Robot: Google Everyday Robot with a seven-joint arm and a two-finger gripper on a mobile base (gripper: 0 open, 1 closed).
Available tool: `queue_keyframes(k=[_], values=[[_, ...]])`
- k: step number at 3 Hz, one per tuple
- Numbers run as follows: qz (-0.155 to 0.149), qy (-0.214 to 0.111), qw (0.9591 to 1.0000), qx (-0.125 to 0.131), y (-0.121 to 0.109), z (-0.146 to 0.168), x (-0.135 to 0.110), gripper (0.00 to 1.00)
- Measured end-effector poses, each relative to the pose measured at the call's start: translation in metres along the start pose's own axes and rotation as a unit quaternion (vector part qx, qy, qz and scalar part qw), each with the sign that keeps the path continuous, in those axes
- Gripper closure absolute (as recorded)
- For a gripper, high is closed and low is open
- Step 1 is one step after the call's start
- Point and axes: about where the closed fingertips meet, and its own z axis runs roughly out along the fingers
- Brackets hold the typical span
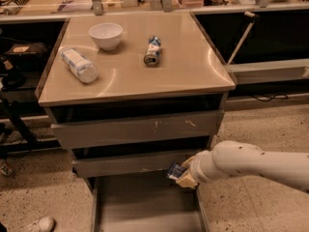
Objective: Pick rxbar blueberry from bottom drawer and place on counter
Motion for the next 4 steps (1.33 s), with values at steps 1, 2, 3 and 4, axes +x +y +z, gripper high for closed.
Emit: queue_keyframes(k=[1,2,3,4], values=[[-0.017,-0.006,0.9993,0.033,-0.012,-0.054,-0.023,1.00],[-0.045,-0.010,0.9962,0.074,-0.022,-0.113,-0.054,1.00],[-0.045,-0.009,0.9962,0.074,-0.022,-0.112,-0.054,1.00],[-0.055,-0.019,0.9924,0.108,-0.042,-0.145,-0.074,1.00]])
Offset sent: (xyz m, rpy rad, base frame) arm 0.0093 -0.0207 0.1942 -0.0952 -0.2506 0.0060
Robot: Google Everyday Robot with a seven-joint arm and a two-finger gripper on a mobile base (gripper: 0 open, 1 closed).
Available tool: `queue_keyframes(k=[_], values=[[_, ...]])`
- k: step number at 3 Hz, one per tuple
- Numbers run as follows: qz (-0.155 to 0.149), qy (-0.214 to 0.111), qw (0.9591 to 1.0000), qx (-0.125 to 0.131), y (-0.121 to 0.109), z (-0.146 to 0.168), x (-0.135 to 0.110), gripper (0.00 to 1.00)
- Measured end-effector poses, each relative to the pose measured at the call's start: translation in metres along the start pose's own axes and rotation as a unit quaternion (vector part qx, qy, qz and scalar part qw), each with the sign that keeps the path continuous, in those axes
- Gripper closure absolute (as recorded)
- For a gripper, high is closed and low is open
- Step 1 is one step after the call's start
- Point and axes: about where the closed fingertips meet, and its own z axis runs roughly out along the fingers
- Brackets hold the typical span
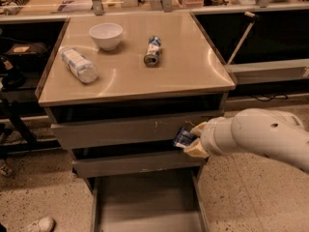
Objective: Pick rxbar blueberry from bottom drawer and place on counter
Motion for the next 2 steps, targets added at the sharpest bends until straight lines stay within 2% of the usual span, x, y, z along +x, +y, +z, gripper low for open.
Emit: queue_keyframes(k=[2], values=[[-0.023,-0.008,0.9972,0.070,-0.056,-0.062,-0.042,1.00]])
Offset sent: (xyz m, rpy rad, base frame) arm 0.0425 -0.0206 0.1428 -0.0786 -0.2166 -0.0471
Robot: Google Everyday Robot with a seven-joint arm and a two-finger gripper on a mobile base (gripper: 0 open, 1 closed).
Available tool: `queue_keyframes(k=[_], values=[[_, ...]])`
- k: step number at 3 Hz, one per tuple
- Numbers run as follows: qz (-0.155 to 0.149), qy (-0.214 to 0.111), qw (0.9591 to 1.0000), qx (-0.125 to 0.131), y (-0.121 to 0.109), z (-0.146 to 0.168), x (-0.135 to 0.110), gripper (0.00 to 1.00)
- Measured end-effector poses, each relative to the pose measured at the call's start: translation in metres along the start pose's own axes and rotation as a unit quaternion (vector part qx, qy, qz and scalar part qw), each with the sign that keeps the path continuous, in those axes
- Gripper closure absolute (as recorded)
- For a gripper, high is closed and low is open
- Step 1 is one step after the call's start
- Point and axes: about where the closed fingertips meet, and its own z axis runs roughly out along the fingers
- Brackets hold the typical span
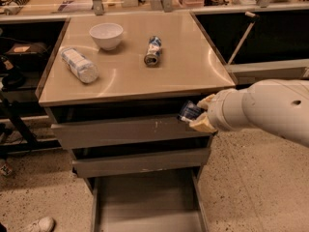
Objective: Pick rxbar blueberry from bottom drawer and place on counter
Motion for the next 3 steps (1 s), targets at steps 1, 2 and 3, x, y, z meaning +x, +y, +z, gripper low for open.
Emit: queue_keyframes(k=[1,2,3], values=[[-0.014,0.013,0.9988,0.045,-0.0380,-0.0288,-0.0212,1.00],[-0.014,0.013,0.9988,0.045,-0.0380,-0.0288,-0.0212,1.00],[-0.017,0.012,0.9986,0.050,-0.0414,-0.0308,-0.0227,1.00]])
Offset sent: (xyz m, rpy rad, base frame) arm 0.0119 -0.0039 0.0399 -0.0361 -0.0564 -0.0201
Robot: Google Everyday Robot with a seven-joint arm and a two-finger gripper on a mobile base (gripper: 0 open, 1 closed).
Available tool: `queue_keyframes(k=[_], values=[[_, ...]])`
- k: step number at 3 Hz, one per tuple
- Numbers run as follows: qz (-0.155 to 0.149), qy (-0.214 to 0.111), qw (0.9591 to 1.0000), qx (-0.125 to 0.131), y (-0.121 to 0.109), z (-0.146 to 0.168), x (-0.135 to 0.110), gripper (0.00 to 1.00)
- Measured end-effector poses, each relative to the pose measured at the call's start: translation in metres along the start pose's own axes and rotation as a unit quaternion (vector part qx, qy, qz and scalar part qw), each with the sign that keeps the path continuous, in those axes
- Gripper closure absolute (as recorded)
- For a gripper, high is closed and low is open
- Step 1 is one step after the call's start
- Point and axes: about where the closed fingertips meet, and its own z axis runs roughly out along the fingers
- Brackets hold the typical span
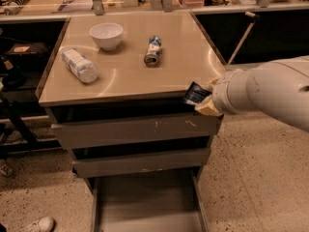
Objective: Pick rxbar blueberry from bottom drawer and place on counter
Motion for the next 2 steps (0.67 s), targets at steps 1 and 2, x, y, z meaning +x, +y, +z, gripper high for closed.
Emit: queue_keyframes(k=[1,2], values=[[0.004,-0.012,0.9998,0.013,-0.029,-0.004,-0.010,1.00],[0.003,-0.012,0.9997,0.019,-0.068,0.006,-0.025,1.00]])
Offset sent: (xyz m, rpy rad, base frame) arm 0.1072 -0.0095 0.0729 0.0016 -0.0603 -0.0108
